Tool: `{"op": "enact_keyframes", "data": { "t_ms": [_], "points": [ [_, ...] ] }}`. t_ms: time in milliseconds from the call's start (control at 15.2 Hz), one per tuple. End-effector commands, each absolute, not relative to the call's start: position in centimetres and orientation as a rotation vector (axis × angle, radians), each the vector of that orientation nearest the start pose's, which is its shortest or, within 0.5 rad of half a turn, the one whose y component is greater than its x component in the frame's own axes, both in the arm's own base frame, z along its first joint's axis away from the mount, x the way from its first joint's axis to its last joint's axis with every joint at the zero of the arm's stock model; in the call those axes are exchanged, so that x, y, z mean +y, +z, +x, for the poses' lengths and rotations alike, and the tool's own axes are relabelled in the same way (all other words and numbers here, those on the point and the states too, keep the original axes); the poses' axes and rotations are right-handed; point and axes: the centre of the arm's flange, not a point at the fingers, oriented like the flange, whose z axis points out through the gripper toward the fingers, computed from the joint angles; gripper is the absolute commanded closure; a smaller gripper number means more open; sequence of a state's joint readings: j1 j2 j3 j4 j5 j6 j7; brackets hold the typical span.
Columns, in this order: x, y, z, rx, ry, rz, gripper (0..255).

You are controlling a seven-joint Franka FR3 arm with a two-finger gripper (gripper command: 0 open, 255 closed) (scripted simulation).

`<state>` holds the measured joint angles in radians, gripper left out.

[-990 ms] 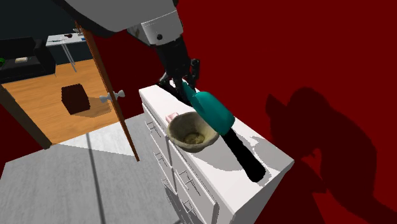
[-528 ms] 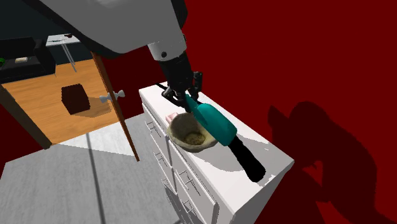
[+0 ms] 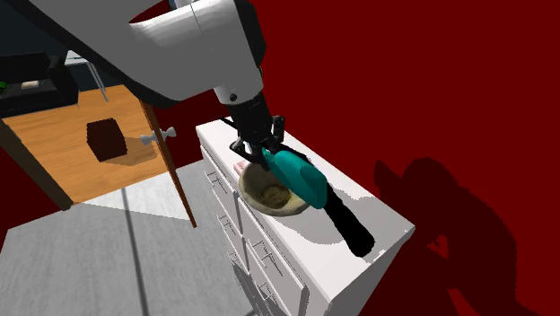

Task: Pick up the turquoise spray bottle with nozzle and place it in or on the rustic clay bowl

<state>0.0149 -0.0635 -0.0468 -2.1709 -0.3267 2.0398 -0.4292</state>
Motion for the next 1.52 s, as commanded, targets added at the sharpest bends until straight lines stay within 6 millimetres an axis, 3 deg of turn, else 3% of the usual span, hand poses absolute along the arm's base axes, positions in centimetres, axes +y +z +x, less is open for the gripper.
{"op": "enact_keyframes", "data": {
  "t_ms": [0,264,330,660,924,1452],
  "points": [
    [-3.4,41.7,51.6,-0.932,0.222,-3.264,255],
    [-3.4,41.7,51.6,-0.932,0.222,-3.264,255],
    [-3.4,41.7,51.6,-0.932,0.222,-3.264,0],
    [-3.4,41.7,51.6,-0.932,0.222,-3.264,0],
    [-2.0,46.5,51.8,-0.932,0.222,-3.264,0],
    [-2.0,46.5,51.8,-0.932,0.222,-3.264,0]
  ]
}}
